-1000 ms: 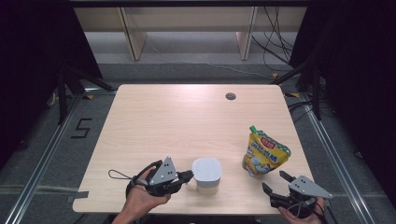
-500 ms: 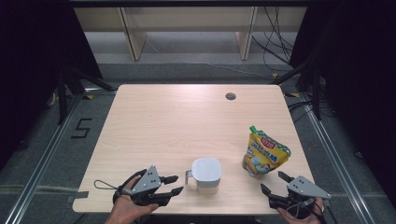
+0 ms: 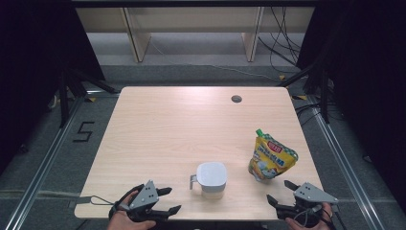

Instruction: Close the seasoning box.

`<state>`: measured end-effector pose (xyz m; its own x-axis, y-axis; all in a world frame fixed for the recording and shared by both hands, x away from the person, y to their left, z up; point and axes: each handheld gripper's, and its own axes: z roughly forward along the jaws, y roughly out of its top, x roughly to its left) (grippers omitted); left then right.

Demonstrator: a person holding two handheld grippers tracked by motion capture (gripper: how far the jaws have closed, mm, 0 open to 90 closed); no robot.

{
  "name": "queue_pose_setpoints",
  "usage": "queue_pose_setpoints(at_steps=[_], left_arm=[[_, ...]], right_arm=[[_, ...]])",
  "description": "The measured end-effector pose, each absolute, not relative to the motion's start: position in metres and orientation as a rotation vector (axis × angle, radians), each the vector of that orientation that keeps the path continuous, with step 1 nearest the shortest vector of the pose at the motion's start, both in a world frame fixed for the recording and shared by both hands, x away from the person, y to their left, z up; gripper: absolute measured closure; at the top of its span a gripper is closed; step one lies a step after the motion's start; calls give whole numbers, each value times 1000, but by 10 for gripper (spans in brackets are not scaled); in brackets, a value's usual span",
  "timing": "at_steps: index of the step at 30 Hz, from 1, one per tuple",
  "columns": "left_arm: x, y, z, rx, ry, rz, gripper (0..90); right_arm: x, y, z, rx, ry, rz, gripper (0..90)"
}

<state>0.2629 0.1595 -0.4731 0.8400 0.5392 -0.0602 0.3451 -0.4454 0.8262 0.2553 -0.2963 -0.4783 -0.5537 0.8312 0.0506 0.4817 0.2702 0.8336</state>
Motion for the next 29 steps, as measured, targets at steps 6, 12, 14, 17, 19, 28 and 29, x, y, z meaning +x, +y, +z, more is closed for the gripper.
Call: queue_pose_setpoints(at_steps=[6, 12, 14, 17, 19, 28, 29], left_arm=[[261, 161, -483, 2110, 672, 275, 314], [260, 155, -489, 2093, 689, 251, 306], [260, 155, -489, 2096, 690, 259, 301], [261, 156, -489, 2090, 698, 254, 293], [262, 158, -489, 2128, 683, 267, 293], [264, 158, -491, 2131, 680, 278, 269], [264, 157, -491, 2118, 692, 276, 262]], right_arm=[[256, -298, -480, 1148, 2167, 1193, 200], [254, -296, -480, 1194, 2157, 1194, 200], [256, -299, -480, 1155, 2168, 1193, 200], [256, -298, -481, 1168, 2145, 1166, 200], [255, -298, -480, 1178, 2153, 1181, 200], [254, -298, -480, 1200, 2149, 1186, 201], [254, -298, -480, 1198, 2152, 1186, 201]])
